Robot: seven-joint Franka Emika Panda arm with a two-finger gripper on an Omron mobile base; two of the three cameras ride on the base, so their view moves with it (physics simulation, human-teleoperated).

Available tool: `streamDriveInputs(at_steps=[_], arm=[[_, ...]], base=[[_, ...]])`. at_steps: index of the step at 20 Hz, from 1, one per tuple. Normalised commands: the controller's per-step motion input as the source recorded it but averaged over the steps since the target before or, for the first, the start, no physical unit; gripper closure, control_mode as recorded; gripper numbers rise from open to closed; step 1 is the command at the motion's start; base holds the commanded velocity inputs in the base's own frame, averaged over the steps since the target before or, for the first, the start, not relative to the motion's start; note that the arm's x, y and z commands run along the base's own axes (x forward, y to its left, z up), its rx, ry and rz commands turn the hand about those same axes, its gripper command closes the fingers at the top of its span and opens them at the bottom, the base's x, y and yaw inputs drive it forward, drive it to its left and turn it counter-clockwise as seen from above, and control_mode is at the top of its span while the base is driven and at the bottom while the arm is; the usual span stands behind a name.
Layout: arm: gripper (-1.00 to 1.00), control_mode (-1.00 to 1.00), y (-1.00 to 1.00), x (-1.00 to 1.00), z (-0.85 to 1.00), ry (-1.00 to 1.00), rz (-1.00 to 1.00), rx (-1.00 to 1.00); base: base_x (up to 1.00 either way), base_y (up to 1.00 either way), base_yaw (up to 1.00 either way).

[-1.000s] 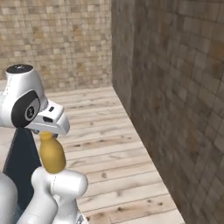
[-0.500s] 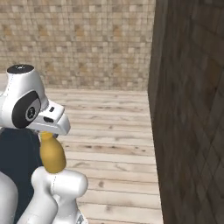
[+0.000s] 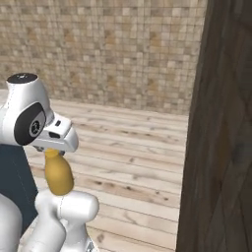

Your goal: There is a tray on the dining counter. Grab the cup, mug, and pitcher and place them on the tray. The pitcher may be placed next to the tray if it cannot fit the tray.

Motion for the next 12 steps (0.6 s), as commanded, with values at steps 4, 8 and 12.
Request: streamDriveInputs(at_steps=[4,8,12], arm=[[1.00,1.00,0.00,0.00,0.00,0.00,0.00,0.00],[1.00,1.00,0.00,0.00,0.00,0.00,0.00,0.00],[1.00,1.00,0.00,0.00,0.00,0.00,0.00,0.00]], base=[[1.00,-0.67,0.17],[1.00,-0.45,0.13],[1.00,-0.21,0.14]])
